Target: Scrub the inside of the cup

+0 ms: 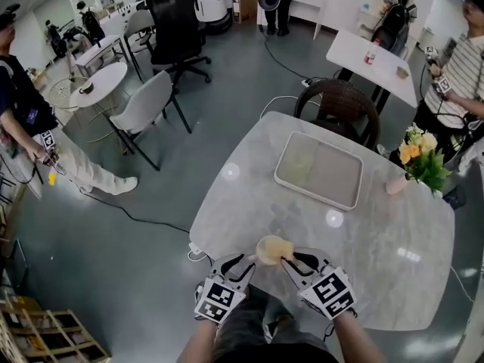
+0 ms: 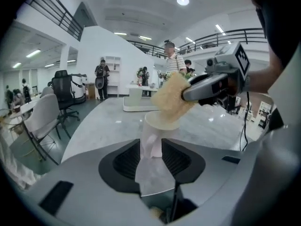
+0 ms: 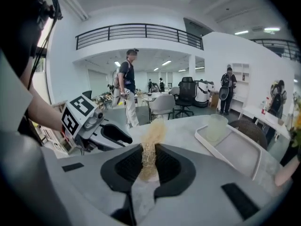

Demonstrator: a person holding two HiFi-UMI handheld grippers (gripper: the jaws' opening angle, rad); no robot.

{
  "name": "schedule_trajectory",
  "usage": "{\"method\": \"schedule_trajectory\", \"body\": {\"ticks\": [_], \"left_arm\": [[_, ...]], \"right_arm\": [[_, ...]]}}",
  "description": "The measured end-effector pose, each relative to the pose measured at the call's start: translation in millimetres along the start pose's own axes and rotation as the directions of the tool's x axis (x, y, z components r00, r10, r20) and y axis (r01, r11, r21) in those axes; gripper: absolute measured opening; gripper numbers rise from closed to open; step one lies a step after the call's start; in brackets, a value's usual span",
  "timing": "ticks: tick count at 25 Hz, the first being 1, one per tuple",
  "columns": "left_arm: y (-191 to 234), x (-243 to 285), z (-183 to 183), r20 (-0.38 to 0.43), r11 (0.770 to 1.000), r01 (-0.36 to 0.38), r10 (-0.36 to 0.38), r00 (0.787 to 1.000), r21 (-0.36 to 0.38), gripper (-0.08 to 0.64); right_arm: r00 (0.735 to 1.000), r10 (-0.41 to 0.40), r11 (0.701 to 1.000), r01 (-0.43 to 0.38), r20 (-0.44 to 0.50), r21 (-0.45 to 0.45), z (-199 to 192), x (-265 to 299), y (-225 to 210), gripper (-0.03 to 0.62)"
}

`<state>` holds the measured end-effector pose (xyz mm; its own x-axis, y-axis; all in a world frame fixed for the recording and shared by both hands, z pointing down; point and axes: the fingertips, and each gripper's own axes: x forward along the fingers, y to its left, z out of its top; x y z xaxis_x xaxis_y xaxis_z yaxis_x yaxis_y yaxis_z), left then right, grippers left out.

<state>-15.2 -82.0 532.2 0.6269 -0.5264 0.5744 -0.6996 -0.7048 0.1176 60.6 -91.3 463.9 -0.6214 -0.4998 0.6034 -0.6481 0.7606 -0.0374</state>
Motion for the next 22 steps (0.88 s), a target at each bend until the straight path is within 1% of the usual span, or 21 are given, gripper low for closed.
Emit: {"method": "schedule_trajectory", "body": {"ticks": [3, 5, 8, 12, 14, 18, 20, 22], "left_arm": [[0, 12, -6, -0.066, 0.994, 0.052, -0.046, 0.997, 0.094, 0.143], [-1, 18, -8, -0.103, 0.983, 0.086, -0.07, 0.992, 0.161, 0.144], [-4, 23, -8, -0.132, 0.96, 0.125, -0.094, 0.987, 0.25, 0.143], [-8, 28, -5, -0.13, 0.934, 0.162, -0.127, 0.983, 0.318, 0.139], [-8, 28, -3, -0.12, 0.924, 0.168, -0.134, 0.984, 0.343, 0.073], [-11, 28, -3, -0.098, 0.924, 0.175, -0.151, 0.984, 0.339, 0.063], [-12, 28, -3, -0.091, 0.922, 0.176, -0.154, 0.984, 0.344, 0.063], [-11, 28, -3, -0.09, 0.92, 0.178, -0.157, 0.984, 0.35, 0.061]], "right_arm": [[0.993, -0.006, 0.994, -0.008, -0.122, -0.109, -6, 16, 1, 0.063], [0.977, -0.008, 0.982, -0.033, -0.214, -0.188, -9, 25, 3, 0.063], [0.941, -0.014, 0.959, -0.084, -0.339, -0.272, -13, 35, 6, 0.063], [0.881, -0.027, 0.921, -0.162, -0.472, -0.355, -19, 45, 8, 0.063], [0.852, -0.039, 0.897, -0.201, -0.523, -0.394, -22, 51, 9, 0.063], [0.8, -0.082, 0.846, -0.26, -0.595, -0.466, -35, 60, 10, 0.063], [0.781, -0.118, 0.818, -0.273, -0.613, -0.506, -42, 66, 8, 0.063], [0.768, -0.169, 0.79, -0.269, -0.618, -0.551, -46, 71, 3, 0.063]]}}
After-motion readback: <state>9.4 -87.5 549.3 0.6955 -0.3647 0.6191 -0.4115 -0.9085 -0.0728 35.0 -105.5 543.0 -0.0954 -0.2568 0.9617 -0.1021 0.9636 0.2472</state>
